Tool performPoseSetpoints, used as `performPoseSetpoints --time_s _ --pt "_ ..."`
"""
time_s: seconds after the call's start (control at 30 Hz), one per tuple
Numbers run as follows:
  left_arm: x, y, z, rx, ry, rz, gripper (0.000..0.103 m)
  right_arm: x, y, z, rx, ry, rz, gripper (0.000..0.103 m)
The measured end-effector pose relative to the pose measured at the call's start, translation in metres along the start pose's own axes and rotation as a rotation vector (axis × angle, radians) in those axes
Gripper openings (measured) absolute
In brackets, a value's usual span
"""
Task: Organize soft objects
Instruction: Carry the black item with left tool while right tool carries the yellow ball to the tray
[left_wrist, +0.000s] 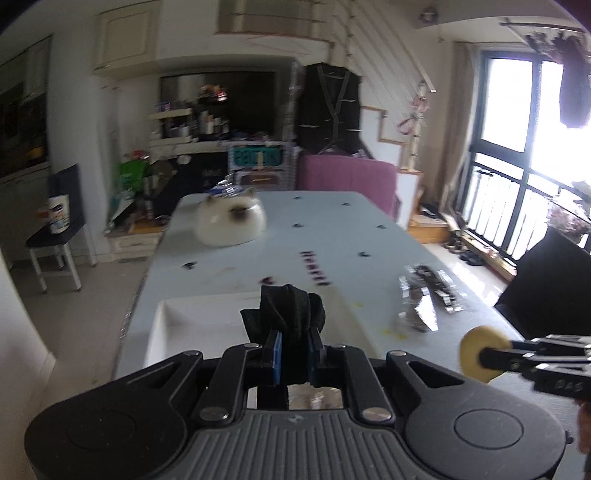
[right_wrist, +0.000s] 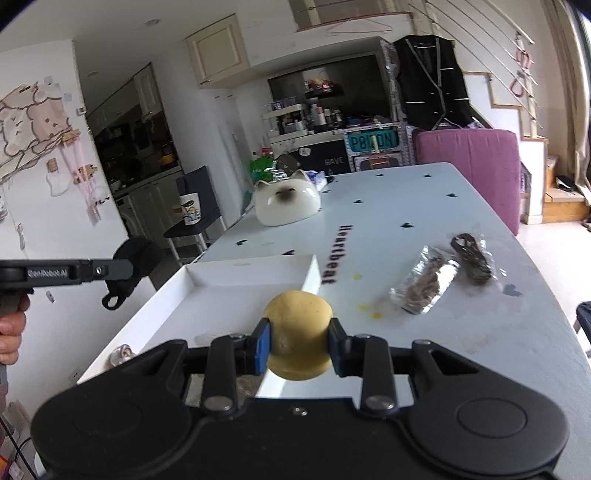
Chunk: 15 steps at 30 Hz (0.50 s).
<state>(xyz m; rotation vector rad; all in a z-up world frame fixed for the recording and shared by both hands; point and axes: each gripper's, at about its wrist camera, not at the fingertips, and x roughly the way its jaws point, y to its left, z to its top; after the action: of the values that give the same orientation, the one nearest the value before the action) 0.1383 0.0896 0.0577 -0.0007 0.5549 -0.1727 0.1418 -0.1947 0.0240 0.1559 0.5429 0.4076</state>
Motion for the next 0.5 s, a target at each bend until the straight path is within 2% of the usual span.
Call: performPoseSetpoints --time_s 0.17,0.33,0.5 --pt "0.010 0.033 -0.014 -0.052 0.057 0.043 0.014 0.012 0.018 0.010 -0.008 0.015 0.051 0.034" --pt "0.032 0.058 -0.033 -0.133 0.134 0.020 0.014 0.030 0.040 0.013 -0.009 0.047 0.102 0.034" --pt "0.059 0.066 -0.051 -0.137 0.200 0.008 0.014 0.048 0.059 0.009 -0.016 0.096 0.137 0.034"
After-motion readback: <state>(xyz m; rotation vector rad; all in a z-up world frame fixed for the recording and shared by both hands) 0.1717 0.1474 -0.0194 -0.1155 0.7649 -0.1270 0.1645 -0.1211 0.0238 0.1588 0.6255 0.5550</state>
